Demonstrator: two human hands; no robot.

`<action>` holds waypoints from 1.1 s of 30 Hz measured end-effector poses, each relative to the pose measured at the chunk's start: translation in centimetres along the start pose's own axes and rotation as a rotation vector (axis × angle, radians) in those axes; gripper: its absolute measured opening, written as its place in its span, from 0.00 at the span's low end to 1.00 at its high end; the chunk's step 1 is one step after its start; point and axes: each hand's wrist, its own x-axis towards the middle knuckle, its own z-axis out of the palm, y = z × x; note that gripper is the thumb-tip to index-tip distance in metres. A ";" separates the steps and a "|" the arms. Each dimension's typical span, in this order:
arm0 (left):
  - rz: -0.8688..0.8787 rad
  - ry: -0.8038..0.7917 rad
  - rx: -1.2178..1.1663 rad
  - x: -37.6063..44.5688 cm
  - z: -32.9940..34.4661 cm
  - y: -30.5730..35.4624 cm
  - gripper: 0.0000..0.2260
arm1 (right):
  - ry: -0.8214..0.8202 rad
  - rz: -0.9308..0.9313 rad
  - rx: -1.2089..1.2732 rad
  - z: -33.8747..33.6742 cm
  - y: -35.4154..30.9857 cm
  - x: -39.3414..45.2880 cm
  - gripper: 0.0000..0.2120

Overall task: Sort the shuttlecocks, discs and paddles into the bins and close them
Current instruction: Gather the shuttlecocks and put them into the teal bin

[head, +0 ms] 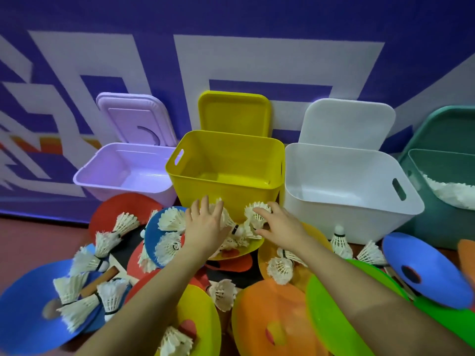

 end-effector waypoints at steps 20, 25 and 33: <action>0.373 0.361 -0.254 0.4 -4.9 6.0 0.26 | 0.747 0.063 0.379 -3.4 4.4 -8.4 0.03; 0.447 0.399 -0.283 2.8 -7.1 14.0 0.25 | 0.886 0.158 0.363 -6.9 10.5 -12.0 0.02; 0.612 0.434 -0.423 6.2 -8.2 31.5 0.26 | 1.028 0.410 0.341 -11.8 25.0 -18.5 0.03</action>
